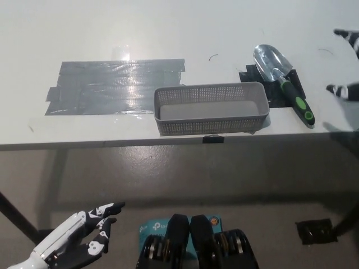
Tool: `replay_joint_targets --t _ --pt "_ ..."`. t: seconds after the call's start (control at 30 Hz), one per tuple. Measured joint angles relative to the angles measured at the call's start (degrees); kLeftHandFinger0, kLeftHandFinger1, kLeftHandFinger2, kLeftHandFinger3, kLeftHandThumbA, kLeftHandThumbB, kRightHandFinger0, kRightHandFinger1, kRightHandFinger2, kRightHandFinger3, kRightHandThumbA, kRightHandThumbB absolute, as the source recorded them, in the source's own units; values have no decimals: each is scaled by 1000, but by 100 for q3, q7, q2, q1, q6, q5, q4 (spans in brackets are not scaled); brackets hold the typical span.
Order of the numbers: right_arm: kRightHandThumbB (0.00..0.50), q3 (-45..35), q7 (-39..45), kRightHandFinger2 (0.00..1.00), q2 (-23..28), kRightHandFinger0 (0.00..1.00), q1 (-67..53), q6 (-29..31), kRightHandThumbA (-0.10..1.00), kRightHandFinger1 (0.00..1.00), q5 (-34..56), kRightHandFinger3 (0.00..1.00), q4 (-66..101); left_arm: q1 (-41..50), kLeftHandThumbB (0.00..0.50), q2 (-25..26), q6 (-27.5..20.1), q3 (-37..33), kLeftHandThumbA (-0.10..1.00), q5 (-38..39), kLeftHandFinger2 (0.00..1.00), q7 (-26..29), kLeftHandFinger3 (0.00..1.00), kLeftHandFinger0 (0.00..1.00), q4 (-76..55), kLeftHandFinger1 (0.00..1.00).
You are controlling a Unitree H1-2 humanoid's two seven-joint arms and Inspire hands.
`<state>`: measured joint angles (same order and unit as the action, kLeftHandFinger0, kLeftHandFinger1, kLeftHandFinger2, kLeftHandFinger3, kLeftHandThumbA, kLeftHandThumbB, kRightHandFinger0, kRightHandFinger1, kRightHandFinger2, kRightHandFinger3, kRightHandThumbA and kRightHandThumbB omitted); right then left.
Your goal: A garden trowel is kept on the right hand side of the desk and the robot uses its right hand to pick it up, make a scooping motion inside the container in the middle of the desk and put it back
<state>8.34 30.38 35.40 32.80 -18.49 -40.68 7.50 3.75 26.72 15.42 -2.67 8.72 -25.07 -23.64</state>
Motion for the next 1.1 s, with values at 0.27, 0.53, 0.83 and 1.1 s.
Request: replay_joint_targets --t 0.27,0.53,0.83,1.1 --pt "216 -390 -336 1000 -1052 1000 -2881 -21 307 1000 21 1000 1418 -9 76 -2 6 5 790 0 1000 1 1000 976 1 1000" --pt "191 -670 -1074 1000 -2002 1000 -4580 555 239 1000 326 1000 1148 -6 73 -10 5 19 799 -1 1000 5 1000 956 -3 1000" --pt "203 -1230 -1610 1000 -2184 887 -4546 1417 121 1000 1236 1000 550 193 54 -148 -15 36 781 -24 1000 39 1000 928 -4 1000" --pt "197 -1269 -1840 1000 -2144 988 -4503 1728 157 1000 1497 1000 467 228 82 -215 -35 61 819 -53 1000 47 1000 895 8 1000"
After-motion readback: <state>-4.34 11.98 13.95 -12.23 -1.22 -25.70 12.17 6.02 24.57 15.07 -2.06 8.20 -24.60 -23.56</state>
